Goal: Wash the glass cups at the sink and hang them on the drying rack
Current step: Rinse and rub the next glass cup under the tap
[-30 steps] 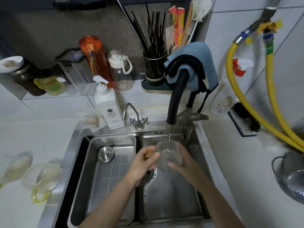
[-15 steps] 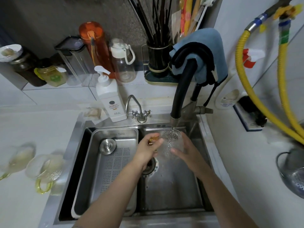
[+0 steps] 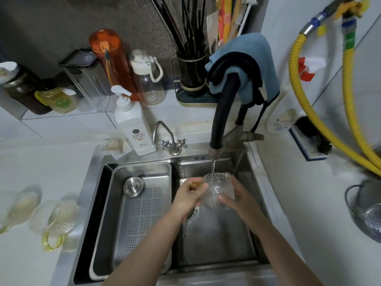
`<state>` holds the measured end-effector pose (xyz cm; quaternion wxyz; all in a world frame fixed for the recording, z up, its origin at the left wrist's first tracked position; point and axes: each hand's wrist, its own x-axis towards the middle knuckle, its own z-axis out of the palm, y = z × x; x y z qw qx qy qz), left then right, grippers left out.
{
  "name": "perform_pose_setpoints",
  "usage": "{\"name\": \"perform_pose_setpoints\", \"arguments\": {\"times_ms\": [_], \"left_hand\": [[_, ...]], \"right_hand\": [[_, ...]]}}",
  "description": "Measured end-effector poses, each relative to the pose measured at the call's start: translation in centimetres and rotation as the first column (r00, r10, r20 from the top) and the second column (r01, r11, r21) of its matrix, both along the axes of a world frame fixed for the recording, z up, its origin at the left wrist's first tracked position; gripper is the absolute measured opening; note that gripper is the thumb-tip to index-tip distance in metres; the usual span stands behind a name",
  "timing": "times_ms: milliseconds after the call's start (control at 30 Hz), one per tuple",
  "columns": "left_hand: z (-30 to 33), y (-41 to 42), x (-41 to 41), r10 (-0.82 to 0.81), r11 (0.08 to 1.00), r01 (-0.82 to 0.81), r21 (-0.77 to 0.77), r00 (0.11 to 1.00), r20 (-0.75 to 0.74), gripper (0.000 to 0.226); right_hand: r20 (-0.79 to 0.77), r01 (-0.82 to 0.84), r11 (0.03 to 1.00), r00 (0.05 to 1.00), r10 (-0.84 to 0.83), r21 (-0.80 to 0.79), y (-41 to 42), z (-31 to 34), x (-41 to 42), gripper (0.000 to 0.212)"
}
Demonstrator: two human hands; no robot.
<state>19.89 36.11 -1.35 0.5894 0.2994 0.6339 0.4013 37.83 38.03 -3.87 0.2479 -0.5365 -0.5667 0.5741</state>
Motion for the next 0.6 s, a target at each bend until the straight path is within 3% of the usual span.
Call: {"name": "perform_pose_setpoints", "arguments": {"times_ms": [67,167,300,367,433,533,600], "left_hand": [[-0.6,-0.7,-0.6,0.024,1.000,-0.024,-0.017,1.000,-0.008,0.022],[-0.6,-0.5,-2.3,0.055,0.998,-0.056,-0.016,0.997,-0.048,0.022],[0.6,1.5,-1.7,0.059,0.998,-0.060,-0.021,0.997,-0.052,0.018],[0.6,1.3,-1.1,0.033,0.999,-0.036,-0.035,0.996,-0.087,0.020],[0.5,0.5,-1.3,-0.009,1.000,0.006,-0.021,0.992,-0.129,0.033],[0.2,0.1,-2.3,-0.017,0.999,0.022,0.032,0.986,-0.163,0.064],[0.0,0.7,-2.6,0.042,0.997,-0.029,0.072,0.981,-0.187,0.086]], "right_hand": [[-0.027,-0.007,1.000,1.000,0.007,0.019,-0.3,-0.4,-0.6,0.055],[-0.032,-0.047,0.998,0.998,0.048,0.032,0.7,-0.4,-2.2,0.077],[-0.085,-0.037,0.999,0.996,0.036,-0.014,2.2,-0.8,-2.0,0.085],[-0.080,-0.009,0.999,0.997,0.005,-0.044,1.7,0.2,-2.3,0.076],[-0.086,0.002,0.998,0.996,-0.008,-0.065,1.2,0.3,-2.8,0.061],[-0.071,0.060,0.990,0.995,-0.070,-0.130,1.0,0.8,-4.0,0.086],[-0.102,0.090,0.982,0.989,-0.108,-0.166,1.2,1.0,-4.6,0.091]]}}
